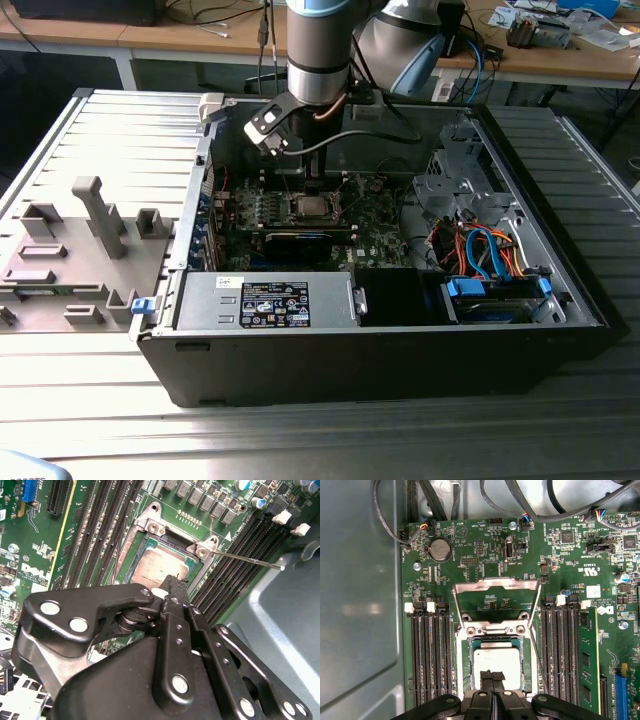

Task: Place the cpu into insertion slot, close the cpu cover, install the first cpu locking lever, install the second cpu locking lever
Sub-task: 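Place the cpu into insertion slot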

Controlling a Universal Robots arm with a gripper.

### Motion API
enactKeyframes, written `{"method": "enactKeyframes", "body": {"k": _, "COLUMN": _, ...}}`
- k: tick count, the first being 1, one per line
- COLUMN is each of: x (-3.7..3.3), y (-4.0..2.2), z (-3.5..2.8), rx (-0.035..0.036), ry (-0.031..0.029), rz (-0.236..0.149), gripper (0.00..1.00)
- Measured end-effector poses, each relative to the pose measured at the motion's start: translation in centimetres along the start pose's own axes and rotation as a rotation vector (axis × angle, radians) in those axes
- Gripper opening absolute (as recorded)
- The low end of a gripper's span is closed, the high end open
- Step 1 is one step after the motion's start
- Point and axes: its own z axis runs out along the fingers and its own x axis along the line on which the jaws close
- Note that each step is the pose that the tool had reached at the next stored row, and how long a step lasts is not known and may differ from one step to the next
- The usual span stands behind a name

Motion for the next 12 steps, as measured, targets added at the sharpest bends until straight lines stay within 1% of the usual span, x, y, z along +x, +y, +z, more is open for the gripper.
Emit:
{"method": "enactKeyframes", "body": {"k": 5, "x": 0.0, "y": 0.0, "z": -0.09, "rx": 0.0001, "ry": 0.0022, "rz": 0.0, "gripper": 0.11}}
{"method": "enactKeyframes", "body": {"k": 12, "x": 0.01, "y": 0.0, "z": -0.23, "rx": 0.0003, "ry": 0.0077, "rz": 0.0, "gripper": 0.11}}
